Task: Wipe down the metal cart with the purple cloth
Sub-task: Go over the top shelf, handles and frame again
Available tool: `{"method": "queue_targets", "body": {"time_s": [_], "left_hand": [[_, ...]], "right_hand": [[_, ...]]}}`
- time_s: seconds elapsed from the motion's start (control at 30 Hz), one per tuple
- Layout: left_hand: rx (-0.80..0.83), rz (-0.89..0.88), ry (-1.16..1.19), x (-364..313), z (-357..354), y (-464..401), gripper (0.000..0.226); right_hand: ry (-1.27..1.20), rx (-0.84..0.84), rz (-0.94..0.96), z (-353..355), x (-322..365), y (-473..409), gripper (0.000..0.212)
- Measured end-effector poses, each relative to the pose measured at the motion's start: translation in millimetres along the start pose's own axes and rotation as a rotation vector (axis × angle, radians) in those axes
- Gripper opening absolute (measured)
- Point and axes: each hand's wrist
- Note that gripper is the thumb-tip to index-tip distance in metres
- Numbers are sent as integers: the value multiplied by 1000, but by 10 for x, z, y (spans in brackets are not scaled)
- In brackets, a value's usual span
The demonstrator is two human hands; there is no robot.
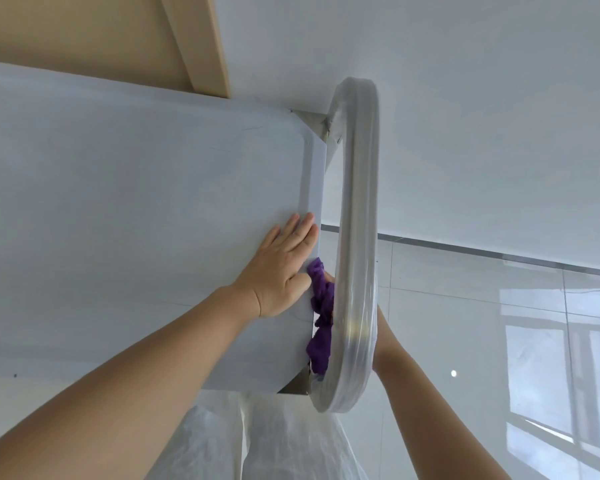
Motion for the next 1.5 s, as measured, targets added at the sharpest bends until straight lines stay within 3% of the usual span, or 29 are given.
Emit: {"method": "queue_targets", "body": {"time_s": [0.1,0.23,0.33,0.43,0.53,0.6,0.7,0.8,0.97,1.07,1.2,1.4,1.5], "left_hand": [[24,13,18,-12,18,3,81],[91,59,-57,-58,75,29,64],[136,75,-58,-78,131,55,64],[158,87,-75,-113,152,94,66],[64,103,-120,-168,44,290,66],[-71,82,-84,-207,-108,589,64],[-118,4,-177,-225,-461,1166,67],[-59,-64,-236,-159,-840,1593,59],[89,-71,-338,-36,-911,1664,59],[97,-60,-360,-71,-842,1687,61],[131,-61,-412,-61,-836,1724,66],[178,-55,-435,-26,-832,1751,74],[236,-80,-351,9,-772,1733,71]], "right_hand": [[127,52,1,76,-87,48,59],[220,76,-19,110,-112,93,12],[243,82,-105,131,-83,124,20],[284,201,-219,77,-38,208,34],[257,227,-250,15,-112,257,57],[158,181,-211,-7,-191,294,51],[16,65,-146,-73,-316,397,39],[-71,-1,-107,-178,-396,494,12],[10,76,-204,-258,-515,659,17],[13,-7,-115,-373,-629,730,16],[-176,-205,61,-678,-868,791,51],[-357,-536,155,-1145,-1213,818,35],[-408,-622,189,-1387,-1299,780,47]]}}
Point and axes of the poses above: each hand's wrist, its own y-axis away from the middle knuckle, its own z-axis out of the back of the hand, x = y × z, and after that the axes turned 9 degrees about x, right-handed
